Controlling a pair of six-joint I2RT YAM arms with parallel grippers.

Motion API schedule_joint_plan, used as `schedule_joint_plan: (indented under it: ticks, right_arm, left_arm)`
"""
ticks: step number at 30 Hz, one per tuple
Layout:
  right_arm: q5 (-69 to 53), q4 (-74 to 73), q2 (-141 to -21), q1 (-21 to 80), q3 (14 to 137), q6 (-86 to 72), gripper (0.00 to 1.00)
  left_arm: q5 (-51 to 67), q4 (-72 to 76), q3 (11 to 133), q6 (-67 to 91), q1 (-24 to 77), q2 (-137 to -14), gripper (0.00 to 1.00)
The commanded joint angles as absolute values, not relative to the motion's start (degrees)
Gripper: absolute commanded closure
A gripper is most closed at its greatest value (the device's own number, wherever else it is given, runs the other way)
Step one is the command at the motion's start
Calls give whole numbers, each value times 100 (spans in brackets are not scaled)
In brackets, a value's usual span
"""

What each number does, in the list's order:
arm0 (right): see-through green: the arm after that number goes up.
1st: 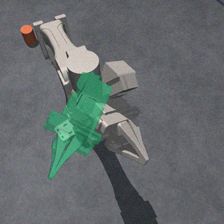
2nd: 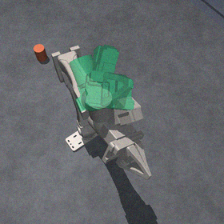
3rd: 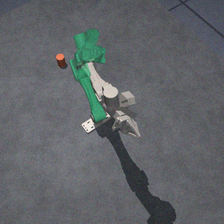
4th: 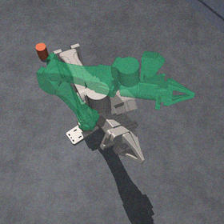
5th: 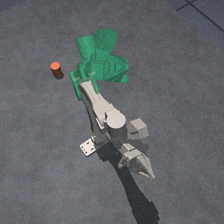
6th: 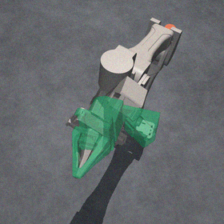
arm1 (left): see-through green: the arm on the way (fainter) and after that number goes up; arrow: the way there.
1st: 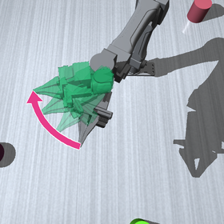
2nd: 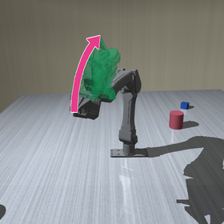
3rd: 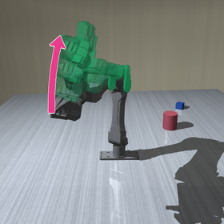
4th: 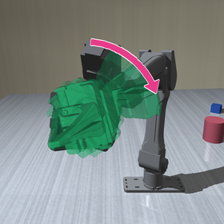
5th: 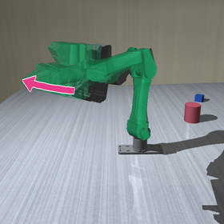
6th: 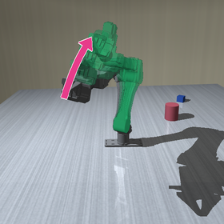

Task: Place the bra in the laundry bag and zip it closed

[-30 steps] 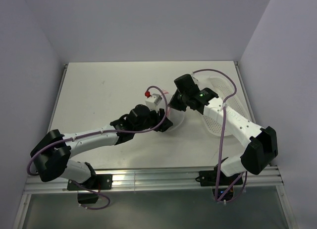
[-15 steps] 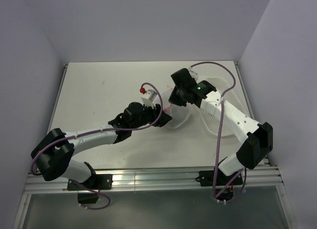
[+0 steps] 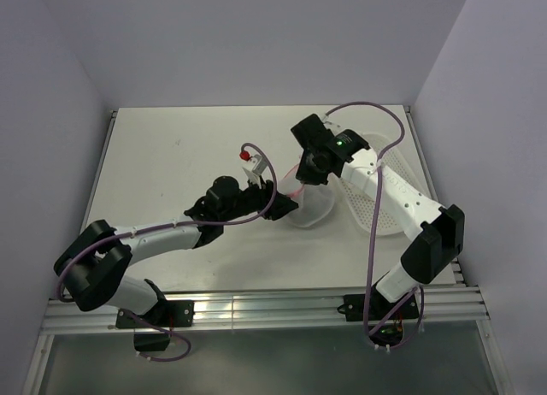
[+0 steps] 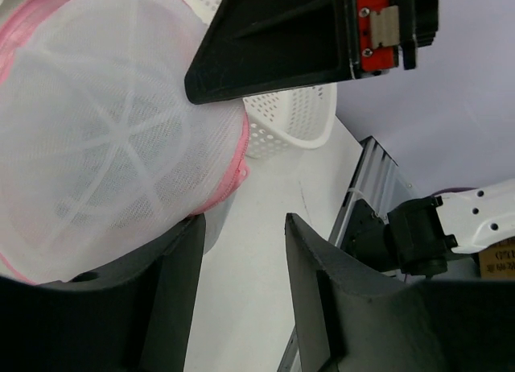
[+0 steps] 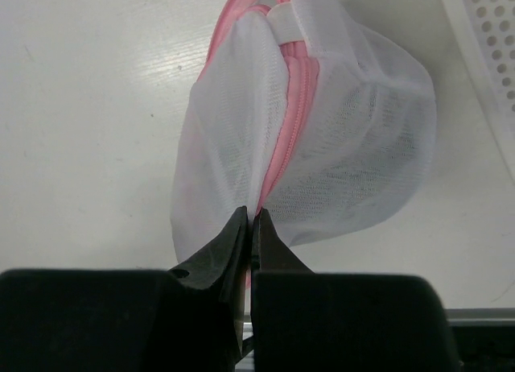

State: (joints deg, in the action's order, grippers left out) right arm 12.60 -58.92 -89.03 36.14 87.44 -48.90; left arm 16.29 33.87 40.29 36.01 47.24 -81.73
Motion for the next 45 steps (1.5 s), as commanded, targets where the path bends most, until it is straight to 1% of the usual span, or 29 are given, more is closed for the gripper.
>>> schedule_joint_plan:
  ticks: [1, 10, 17, 29, 35, 45]
  right_arm:
    - [1239, -6337, -8991, 3674, 9052, -4685, 100]
    - [1134, -6662, -9255, 3648, 9483, -4500, 100]
    - [1099, -6803, -9466, 3639, 9782, -4456, 100]
    - [905, -6952, -9536, 3577, 9931, -4395, 100]
    - [835, -7093, -9580, 3542, 10081, -4377, 100]
    - [791, -7172, -9633, 3525, 10134, -4395, 100]
  left_arm:
    - [1959, 4069, 4157, 3498, 4641, -8262, 49]
    - [2451, 4087, 4386, 3533, 4579, -8490, 46]
    - [2514, 3991, 4544, 3612, 4570, -8666, 47]
    - [1916, 3156, 5044, 3797, 4570, -8850, 45]
    - [1793, 2980, 5176, 3858, 4570, -9026, 45]
    - [1442, 3093, 4984, 4086, 4570, -9070, 46]
